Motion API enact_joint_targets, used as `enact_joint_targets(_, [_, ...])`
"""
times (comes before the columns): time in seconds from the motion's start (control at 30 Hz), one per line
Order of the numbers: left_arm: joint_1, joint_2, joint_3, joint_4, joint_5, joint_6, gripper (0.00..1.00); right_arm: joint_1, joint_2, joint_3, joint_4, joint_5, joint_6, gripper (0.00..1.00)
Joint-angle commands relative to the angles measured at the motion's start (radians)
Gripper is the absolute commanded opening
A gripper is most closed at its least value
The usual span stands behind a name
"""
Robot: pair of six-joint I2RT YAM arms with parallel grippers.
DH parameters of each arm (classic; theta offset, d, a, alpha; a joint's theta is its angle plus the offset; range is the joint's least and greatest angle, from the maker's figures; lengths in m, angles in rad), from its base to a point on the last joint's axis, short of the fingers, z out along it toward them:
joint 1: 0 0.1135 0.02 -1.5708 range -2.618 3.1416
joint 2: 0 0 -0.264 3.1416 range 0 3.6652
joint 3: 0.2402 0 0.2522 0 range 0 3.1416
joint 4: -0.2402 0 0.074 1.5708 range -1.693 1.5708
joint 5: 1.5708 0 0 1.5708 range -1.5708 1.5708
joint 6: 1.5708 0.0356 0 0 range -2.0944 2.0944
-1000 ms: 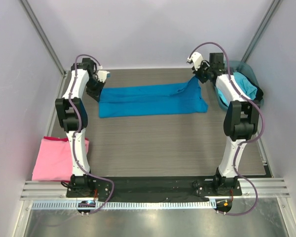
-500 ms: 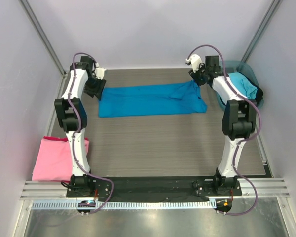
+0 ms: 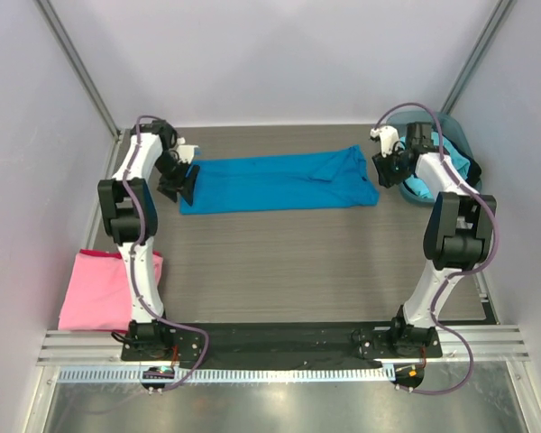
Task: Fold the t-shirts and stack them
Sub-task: Fold the tshirt
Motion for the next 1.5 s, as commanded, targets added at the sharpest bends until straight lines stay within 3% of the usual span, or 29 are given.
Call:
enact_joint_targets(0.0, [0.005, 0.024, 0.005, -0.029, 0.045, -0.020, 0.60, -0.005, 0.040, 0.017, -0.066, -0.043, 0.006, 0.44])
enact_joint_targets(0.5, [0.014, 0.103, 0.031, -0.023, -0.010, -0.028, 0.60, -0.005, 0.163, 0.115, -0.132, -0.134, 0.023, 0.56])
enact_joint_targets(0.83, [0.024, 0.110, 0.011, -0.019, -0.023, -0.026, 0.47, -0.005, 0.173, 0.075, -0.186, -0.157, 0.016, 0.57])
enact_joint_targets(0.9, [0.024, 0.112, 0.001, -0.020, -0.021, -0.022, 0.41, -0.005, 0.190, 0.072, -0.191, -0.160, 0.015, 0.54])
enact_joint_targets(0.93, [0.023, 0.115, -0.002, -0.020, -0.018, -0.022, 0.34, -0.005, 0.196, 0.072, -0.200, -0.161, 0.015, 0.45])
enact_joint_targets(1.0, [0.023, 0.113, -0.012, -0.020, -0.010, -0.019, 0.30, -0.005, 0.215, 0.075, -0.217, -0.171, 0.016, 0.34])
enact_joint_targets(1.03, [0.023, 0.109, -0.028, -0.015, -0.009, -0.020, 0.26, -0.005, 0.218, 0.074, -0.221, -0.175, 0.015, 0.22])
enact_joint_targets(1.1, [0.023, 0.098, -0.050, -0.005, -0.006, -0.018, 0.19, -0.005, 0.213, 0.062, -0.224, -0.181, 0.013, 0.14])
enact_joint_targets(1.13, [0.023, 0.083, -0.073, 0.009, -0.006, -0.015, 0.10, -0.005, 0.201, 0.045, -0.223, -0.184, 0.010, 0.09])
enact_joint_targets(1.2, [0.023, 0.064, -0.102, 0.021, 0.000, -0.012, 0.00, -0.005, 0.184, 0.028, -0.223, -0.185, 0.000, 0.07])
enact_joint_targets(1.47, [0.023, -0.038, -0.237, 0.044, -0.010, 0.018, 0.00, -0.005, 0.175, 0.046, -0.215, -0.131, -0.036, 0.06])
